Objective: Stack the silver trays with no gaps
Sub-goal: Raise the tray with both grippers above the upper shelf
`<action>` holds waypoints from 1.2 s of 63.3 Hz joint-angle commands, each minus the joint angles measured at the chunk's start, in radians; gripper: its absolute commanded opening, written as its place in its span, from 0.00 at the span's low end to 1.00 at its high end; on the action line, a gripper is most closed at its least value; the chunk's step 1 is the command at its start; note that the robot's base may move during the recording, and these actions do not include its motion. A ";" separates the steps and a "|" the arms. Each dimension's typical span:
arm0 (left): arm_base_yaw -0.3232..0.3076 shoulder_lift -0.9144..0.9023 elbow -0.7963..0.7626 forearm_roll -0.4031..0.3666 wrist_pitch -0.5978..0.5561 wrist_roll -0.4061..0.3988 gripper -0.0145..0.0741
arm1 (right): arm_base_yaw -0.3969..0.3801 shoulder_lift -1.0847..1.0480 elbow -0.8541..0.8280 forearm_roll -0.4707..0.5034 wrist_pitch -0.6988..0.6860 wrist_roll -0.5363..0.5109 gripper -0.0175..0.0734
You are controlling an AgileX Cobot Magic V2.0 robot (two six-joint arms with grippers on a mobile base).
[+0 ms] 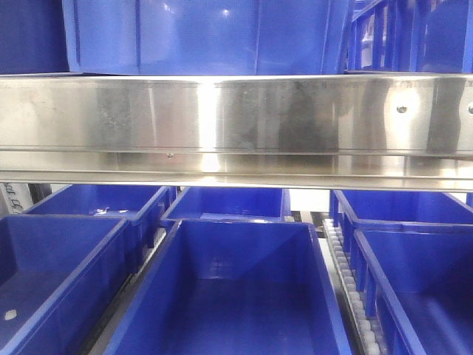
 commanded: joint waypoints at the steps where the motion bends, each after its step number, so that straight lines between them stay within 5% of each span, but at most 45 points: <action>1: -0.008 -0.012 -0.009 -0.029 -0.057 0.001 0.15 | 0.006 -0.007 -0.008 0.000 -0.110 -0.009 0.11; 41: -0.006 -0.012 -0.009 0.011 -0.163 0.001 0.15 | 0.008 -0.005 0.003 0.009 -0.106 -0.009 0.11; 49: 0.002 -0.003 -0.009 0.069 -0.148 0.001 0.15 | 0.008 0.014 0.008 0.040 -0.052 -0.009 0.11; 76: 0.113 0.190 -0.009 0.081 0.048 0.001 0.15 | 0.058 0.187 0.011 0.071 0.063 -0.009 0.11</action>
